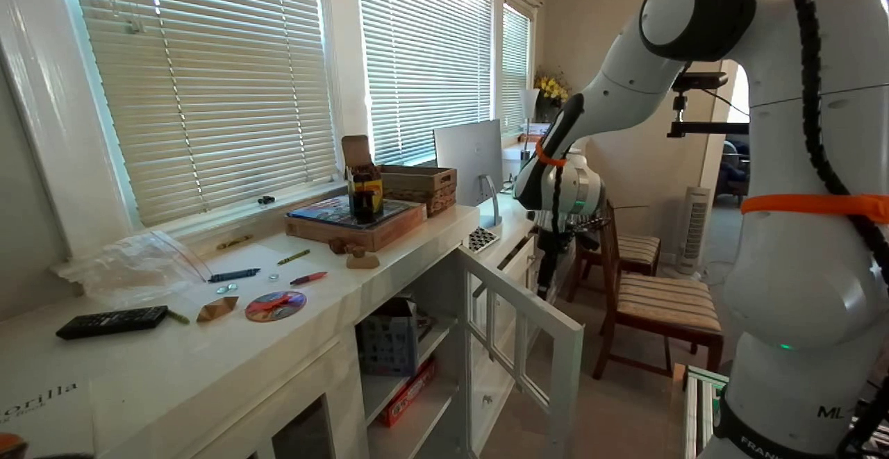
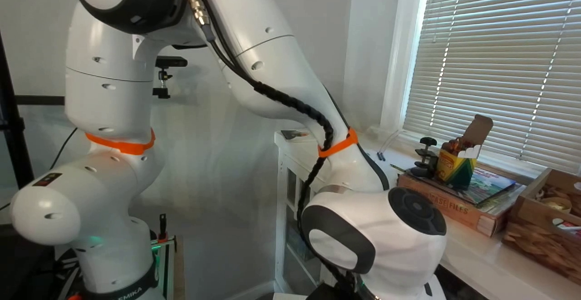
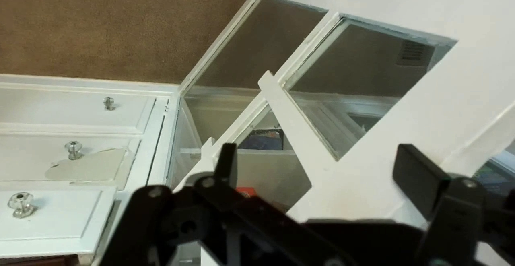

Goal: Close the bottom right cabinet door

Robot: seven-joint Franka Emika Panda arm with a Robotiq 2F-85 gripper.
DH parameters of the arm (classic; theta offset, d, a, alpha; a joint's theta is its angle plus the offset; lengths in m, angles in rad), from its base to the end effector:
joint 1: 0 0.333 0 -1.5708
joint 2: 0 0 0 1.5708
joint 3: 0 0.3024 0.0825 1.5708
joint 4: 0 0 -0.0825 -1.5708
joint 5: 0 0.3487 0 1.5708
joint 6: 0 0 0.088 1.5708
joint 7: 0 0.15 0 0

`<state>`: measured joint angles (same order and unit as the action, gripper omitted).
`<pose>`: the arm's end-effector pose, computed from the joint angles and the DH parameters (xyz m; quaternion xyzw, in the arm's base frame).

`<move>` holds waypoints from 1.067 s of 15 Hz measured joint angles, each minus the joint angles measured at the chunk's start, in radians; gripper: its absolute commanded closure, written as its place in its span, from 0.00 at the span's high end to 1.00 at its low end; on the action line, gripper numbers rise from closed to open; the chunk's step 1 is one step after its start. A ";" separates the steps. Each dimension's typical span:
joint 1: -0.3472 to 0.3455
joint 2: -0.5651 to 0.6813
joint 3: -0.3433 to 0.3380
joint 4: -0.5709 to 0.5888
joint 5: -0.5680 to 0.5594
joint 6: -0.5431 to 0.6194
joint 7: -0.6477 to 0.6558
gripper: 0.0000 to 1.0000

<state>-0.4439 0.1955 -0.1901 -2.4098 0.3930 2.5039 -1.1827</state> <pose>0.3752 -0.2710 0.2000 -0.9887 -0.1105 -0.0434 0.0912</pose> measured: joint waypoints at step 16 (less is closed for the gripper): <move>0.111 0.073 0.182 0.061 0.447 0.152 -0.154 1.00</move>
<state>-0.3332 0.2688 -0.0079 -2.3487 0.8402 2.6563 -1.3370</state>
